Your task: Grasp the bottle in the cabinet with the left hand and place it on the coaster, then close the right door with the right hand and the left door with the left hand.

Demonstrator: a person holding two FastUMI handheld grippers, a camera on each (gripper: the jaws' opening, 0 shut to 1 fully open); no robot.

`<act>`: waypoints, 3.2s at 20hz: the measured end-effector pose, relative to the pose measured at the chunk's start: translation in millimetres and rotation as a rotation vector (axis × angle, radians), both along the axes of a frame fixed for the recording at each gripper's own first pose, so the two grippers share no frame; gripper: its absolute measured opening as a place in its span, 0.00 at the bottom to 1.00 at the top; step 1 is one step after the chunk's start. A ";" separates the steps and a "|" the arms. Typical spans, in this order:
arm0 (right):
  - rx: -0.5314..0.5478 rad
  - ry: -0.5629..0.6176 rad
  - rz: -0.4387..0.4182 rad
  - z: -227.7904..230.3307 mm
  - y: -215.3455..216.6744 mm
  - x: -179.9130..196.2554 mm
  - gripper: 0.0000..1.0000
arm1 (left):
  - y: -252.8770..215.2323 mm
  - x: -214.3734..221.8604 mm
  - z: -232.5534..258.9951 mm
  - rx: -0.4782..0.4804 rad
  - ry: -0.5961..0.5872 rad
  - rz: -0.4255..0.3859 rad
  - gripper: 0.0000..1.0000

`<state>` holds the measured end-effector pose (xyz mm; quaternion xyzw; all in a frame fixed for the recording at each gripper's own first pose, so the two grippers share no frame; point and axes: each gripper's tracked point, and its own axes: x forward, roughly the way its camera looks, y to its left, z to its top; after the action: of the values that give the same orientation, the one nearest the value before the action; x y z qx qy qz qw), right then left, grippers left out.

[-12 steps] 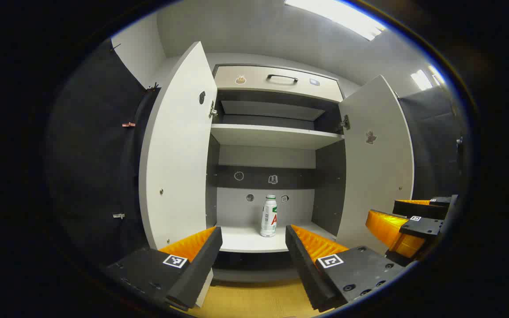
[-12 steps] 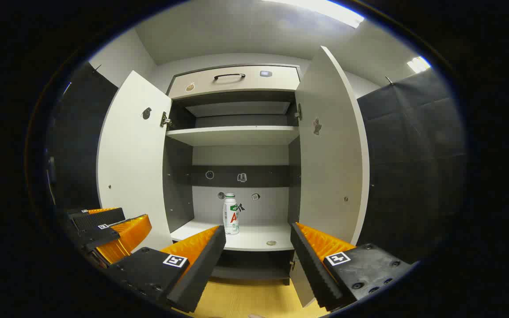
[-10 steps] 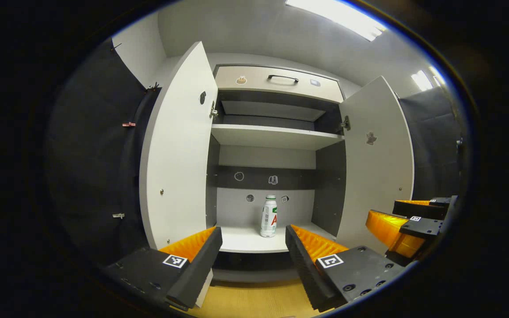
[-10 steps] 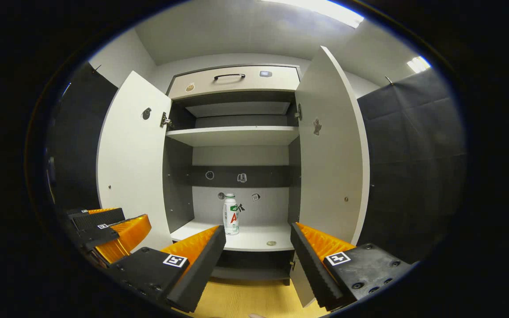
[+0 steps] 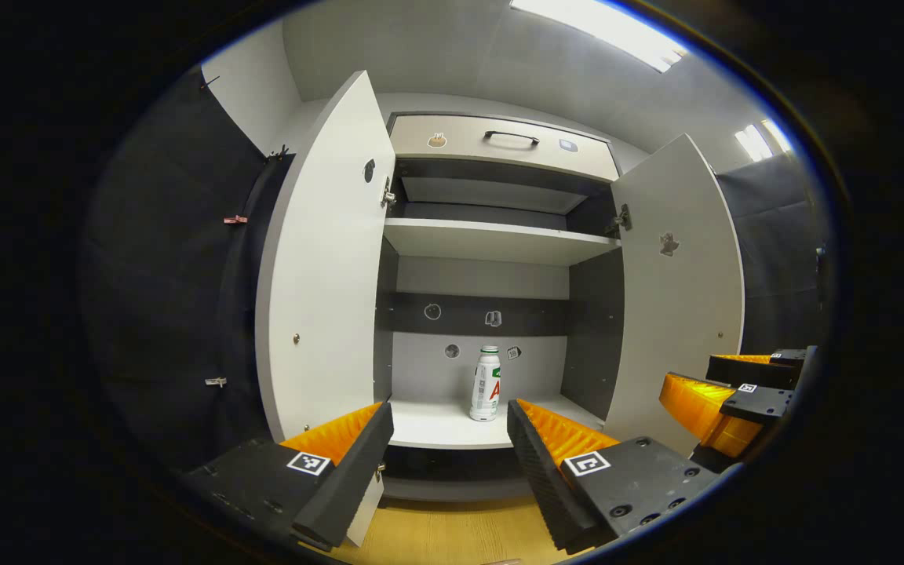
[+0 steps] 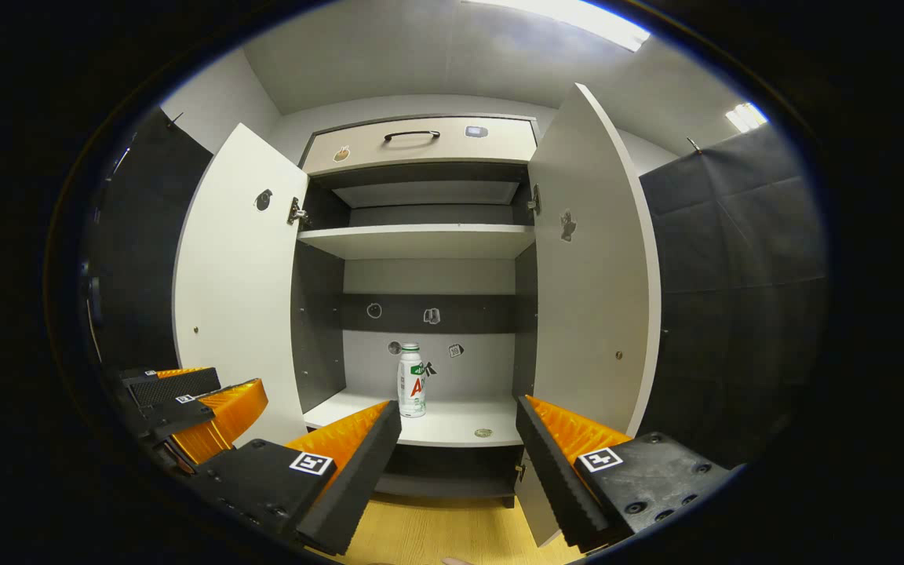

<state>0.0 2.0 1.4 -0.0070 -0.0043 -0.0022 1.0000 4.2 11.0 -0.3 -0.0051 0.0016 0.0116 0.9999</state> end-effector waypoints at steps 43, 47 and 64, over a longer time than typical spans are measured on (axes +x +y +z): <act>-0.052 0.039 0.203 -65.9 -3.8 181.1 0.98 | -58.6 344.7 -112.3 0.011 0.082 -0.112 0.93; -0.043 0.050 0.190 -73.2 -6.7 199.0 0.97 | -60.0 366.8 -124.6 0.001 0.096 -0.123 0.94; -0.052 0.134 0.162 -115.3 -16.8 242.2 0.97 | -64.9 416.0 -140.6 0.071 0.065 -0.100 0.84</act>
<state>242.2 -14.8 -113.9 -0.0327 0.0622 0.0794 0.9944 420.2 -53.9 -140.9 0.0309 0.0338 -0.0381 0.9982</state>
